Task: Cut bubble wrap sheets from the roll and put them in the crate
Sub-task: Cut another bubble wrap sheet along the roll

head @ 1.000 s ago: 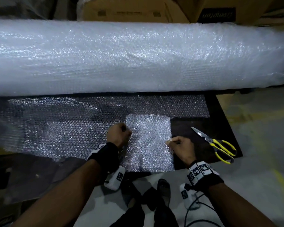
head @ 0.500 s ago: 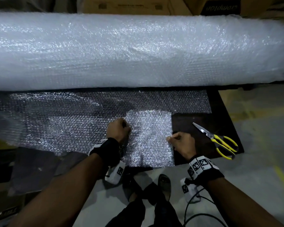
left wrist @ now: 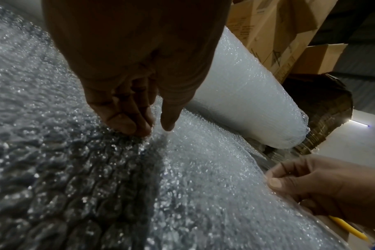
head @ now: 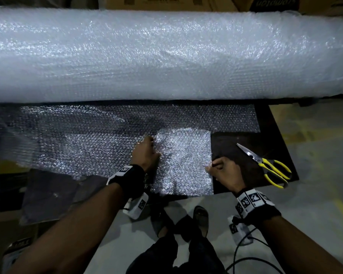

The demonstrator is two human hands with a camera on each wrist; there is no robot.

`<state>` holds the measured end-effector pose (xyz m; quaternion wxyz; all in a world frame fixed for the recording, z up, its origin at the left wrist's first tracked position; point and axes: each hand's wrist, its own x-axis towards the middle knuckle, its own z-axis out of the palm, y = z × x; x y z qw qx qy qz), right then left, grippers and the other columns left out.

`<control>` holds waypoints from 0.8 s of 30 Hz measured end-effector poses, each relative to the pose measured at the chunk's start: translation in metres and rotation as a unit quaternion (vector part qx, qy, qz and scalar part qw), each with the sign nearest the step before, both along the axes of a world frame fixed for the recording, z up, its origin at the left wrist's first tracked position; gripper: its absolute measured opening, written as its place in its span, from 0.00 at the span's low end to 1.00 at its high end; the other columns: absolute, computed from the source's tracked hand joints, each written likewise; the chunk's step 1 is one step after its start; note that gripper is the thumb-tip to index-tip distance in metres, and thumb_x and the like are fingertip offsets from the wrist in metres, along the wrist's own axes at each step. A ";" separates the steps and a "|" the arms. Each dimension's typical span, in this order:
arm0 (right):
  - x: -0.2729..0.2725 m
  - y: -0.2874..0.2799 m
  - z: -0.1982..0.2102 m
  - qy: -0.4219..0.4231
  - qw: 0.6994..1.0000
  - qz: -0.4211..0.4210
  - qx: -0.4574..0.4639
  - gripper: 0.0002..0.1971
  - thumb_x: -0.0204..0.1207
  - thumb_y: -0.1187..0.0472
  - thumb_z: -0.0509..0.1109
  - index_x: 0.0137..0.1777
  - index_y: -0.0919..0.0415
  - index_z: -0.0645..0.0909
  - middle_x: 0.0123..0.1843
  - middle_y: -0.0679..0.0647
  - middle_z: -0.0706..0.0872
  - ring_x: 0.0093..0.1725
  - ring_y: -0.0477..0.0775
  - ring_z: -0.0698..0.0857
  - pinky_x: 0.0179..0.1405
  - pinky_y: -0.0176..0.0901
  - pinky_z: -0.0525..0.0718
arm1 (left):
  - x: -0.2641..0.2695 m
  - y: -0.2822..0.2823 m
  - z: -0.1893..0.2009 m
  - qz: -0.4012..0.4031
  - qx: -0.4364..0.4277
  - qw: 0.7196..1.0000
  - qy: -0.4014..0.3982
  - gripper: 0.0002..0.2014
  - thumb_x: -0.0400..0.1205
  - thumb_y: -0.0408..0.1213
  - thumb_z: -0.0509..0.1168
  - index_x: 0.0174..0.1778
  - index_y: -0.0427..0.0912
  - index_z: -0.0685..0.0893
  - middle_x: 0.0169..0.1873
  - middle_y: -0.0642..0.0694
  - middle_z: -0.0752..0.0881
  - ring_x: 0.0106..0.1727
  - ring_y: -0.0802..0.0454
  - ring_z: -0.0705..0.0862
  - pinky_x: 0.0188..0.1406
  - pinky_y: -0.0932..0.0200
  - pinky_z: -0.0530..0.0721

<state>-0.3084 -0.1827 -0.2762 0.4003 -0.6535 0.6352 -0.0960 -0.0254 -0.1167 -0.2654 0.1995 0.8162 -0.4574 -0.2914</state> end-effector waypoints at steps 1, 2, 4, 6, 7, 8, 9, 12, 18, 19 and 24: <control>0.001 0.001 0.001 0.002 1.000 0.003 -0.004 0.14 0.67 0.51 0.85 0.44 0.55 0.84 0.39 0.54 0.91 0.40 0.52 0.90 0.46 0.59 0.91 | 0.000 0.001 0.001 -0.002 -0.003 1.000 0.000 0.22 0.77 0.30 0.72 0.67 0.38 0.77 0.48 0.37 0.89 0.48 0.40 0.87 0.49 0.49 0.86; 0.001 0.001 0.000 0.005 1.000 0.004 -0.006 0.14 0.67 0.51 0.85 0.43 0.55 0.84 0.39 0.54 0.91 0.38 0.52 0.90 0.45 0.59 0.91 | -0.001 0.003 0.001 -0.006 -0.005 1.000 -0.001 0.22 0.77 0.29 0.71 0.67 0.38 0.77 0.48 0.38 0.89 0.47 0.41 0.86 0.47 0.51 0.84; 0.002 0.002 0.001 0.011 1.000 0.009 -0.008 0.15 0.67 0.51 0.85 0.43 0.56 0.83 0.38 0.54 0.91 0.37 0.54 0.90 0.43 0.57 0.90 | -0.002 0.005 0.003 -0.018 -0.005 1.000 0.004 0.22 0.78 0.28 0.70 0.69 0.37 0.76 0.49 0.39 0.88 0.46 0.45 0.84 0.45 0.56 0.79; 0.003 0.003 0.002 0.025 1.000 0.013 -0.007 0.16 0.68 0.50 0.85 0.43 0.58 0.83 0.37 0.54 0.89 0.38 0.54 0.89 0.42 0.48 0.88 | -0.001 0.007 0.004 -0.029 -0.008 0.999 0.009 0.24 0.77 0.28 0.71 0.70 0.36 0.76 0.50 0.40 0.88 0.47 0.46 0.84 0.45 0.58 0.76; 0.004 0.005 0.005 0.037 0.999 0.018 -0.009 0.17 0.68 0.50 0.85 0.44 0.59 0.83 0.37 0.53 0.88 0.40 0.54 0.89 0.42 0.43 0.83 | 0.001 0.008 0.004 -0.031 -0.011 0.999 0.008 0.26 0.77 0.30 0.73 0.72 0.36 0.76 0.51 0.40 0.87 0.49 0.45 0.85 0.47 0.57 0.78; 0.004 0.005 0.008 0.048 0.999 0.019 -0.014 0.17 0.69 0.49 0.84 0.46 0.61 0.84 0.36 0.52 0.86 0.40 0.54 0.87 0.42 0.40 0.79 | 0.004 0.010 0.003 -0.034 -0.017 0.999 0.004 0.27 0.77 0.32 0.74 0.73 0.37 0.75 0.53 0.39 0.87 0.52 0.43 0.85 0.50 0.54 0.81; 0.004 0.006 0.011 0.056 0.998 0.016 -0.025 0.18 0.71 0.48 0.83 0.47 0.61 0.84 0.35 0.51 0.85 0.41 0.53 0.85 0.43 0.40 0.77 | 0.008 0.012 0.003 -0.038 -0.023 0.999 -0.005 0.28 0.77 0.34 0.74 0.73 0.38 0.75 0.56 0.39 0.86 0.54 0.42 0.85 0.54 0.51 0.83; 0.005 0.000 0.015 0.066 0.993 0.030 -0.090 0.14 0.74 0.49 0.80 0.48 0.59 0.86 0.40 0.53 0.89 0.43 0.55 0.86 0.47 0.45 0.82 | 0.018 0.020 0.003 -0.064 -0.042 0.996 -0.052 0.25 0.79 0.36 0.74 0.71 0.37 0.78 0.62 0.36 0.80 0.56 0.40 0.83 0.57 0.47 0.84; 0.030 -0.018 0.033 0.095 0.959 0.209 -0.168 0.12 0.77 0.64 0.75 0.60 0.63 0.86 0.56 0.59 0.82 0.56 0.58 0.83 0.61 0.48 0.80 | 0.003 0.013 0.017 -0.237 0.019 0.953 -0.189 0.32 0.78 0.50 0.74 0.76 0.44 0.75 0.79 0.39 0.69 0.76 0.37 0.69 0.70 0.33 0.78; 0.036 -0.021 0.036 0.111 0.953 0.232 -0.157 0.16 0.77 0.65 0.75 0.64 0.63 0.84 0.61 0.60 0.80 0.60 0.59 0.80 0.65 0.47 0.77 | -0.001 0.010 0.020 -0.268 0.044 0.941 -0.204 0.34 0.78 0.52 0.73 0.79 0.47 0.71 0.82 0.41 0.63 0.79 0.37 0.64 0.74 0.31 0.74; 0.049 -0.032 0.039 0.194 0.932 0.295 -0.080 0.30 0.74 0.61 0.79 0.76 0.61 0.74 0.74 0.64 0.67 0.73 0.67 0.71 0.76 0.60 0.74 | -0.006 -0.001 0.020 -0.321 0.107 0.913 -0.226 0.37 0.79 0.53 0.72 0.80 0.50 0.64 0.86 0.40 0.50 0.82 0.32 0.57 0.74 0.23 0.69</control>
